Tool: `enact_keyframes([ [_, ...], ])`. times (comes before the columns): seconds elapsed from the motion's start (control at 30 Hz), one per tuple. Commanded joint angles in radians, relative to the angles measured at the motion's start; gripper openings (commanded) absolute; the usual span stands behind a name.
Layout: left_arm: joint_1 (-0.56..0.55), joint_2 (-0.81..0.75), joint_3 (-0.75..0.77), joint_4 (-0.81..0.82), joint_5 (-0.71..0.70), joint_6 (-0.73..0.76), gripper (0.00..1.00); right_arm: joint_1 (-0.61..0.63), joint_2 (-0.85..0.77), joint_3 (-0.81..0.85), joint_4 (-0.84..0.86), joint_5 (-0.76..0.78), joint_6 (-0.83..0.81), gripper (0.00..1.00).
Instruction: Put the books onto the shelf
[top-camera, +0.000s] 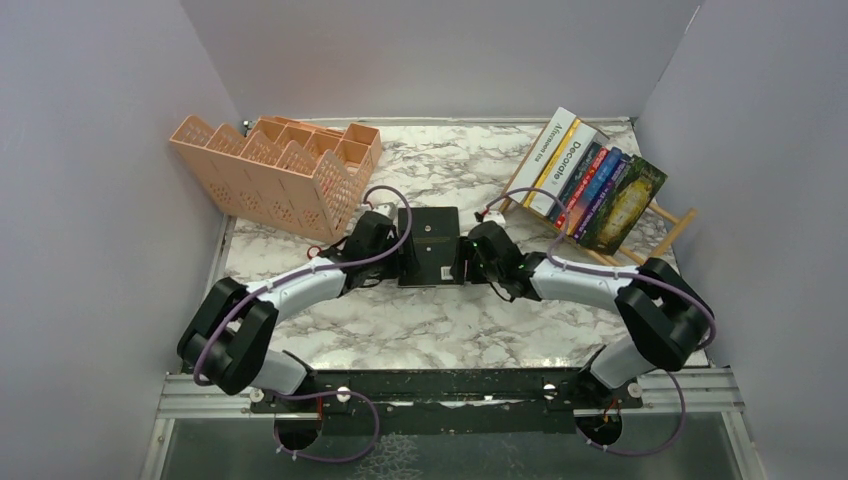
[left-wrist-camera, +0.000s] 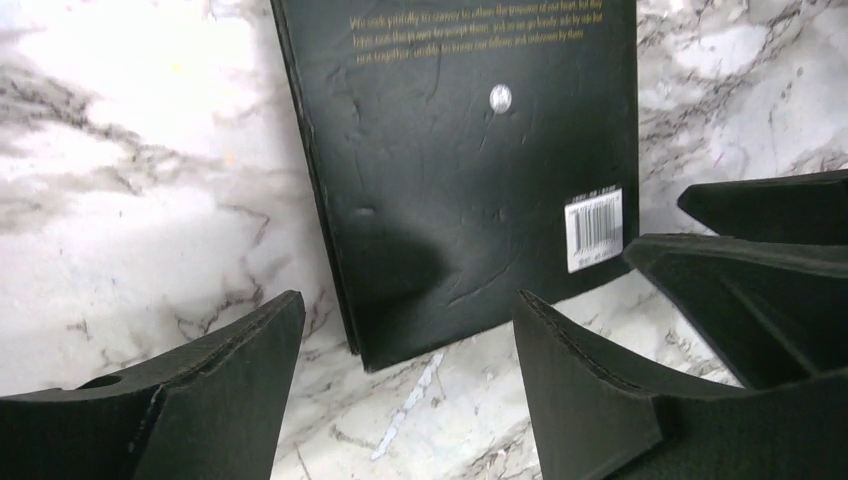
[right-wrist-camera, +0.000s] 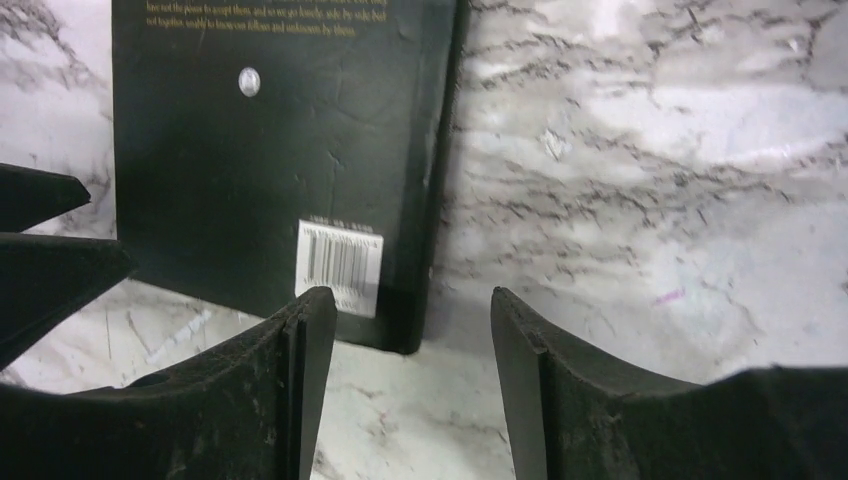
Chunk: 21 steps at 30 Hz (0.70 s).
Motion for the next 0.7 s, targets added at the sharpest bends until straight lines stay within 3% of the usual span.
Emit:
enact_keyframes([
  [0.0, 0.021, 0.071, 0.071, 0.067, -0.023, -0.004, 0.77, 0.004, 0.088, 0.079, 0.002, 0.019, -0.016, 0.63],
  [0.3, 0.051, 0.154, 0.094, 0.122, 0.114, -0.042, 0.68, 0.003, 0.182, 0.123, 0.044, -0.011, 0.024, 0.55],
  [0.5, 0.061, 0.058, 0.081, 0.188, 0.299, -0.158, 0.61, 0.001, 0.163, 0.077, 0.088, -0.099, 0.050, 0.54],
  [0.67, 0.061, -0.027, 0.079, 0.220, 0.361, -0.220, 0.57, -0.002, 0.153, 0.062, 0.119, -0.170, 0.083, 0.53],
])
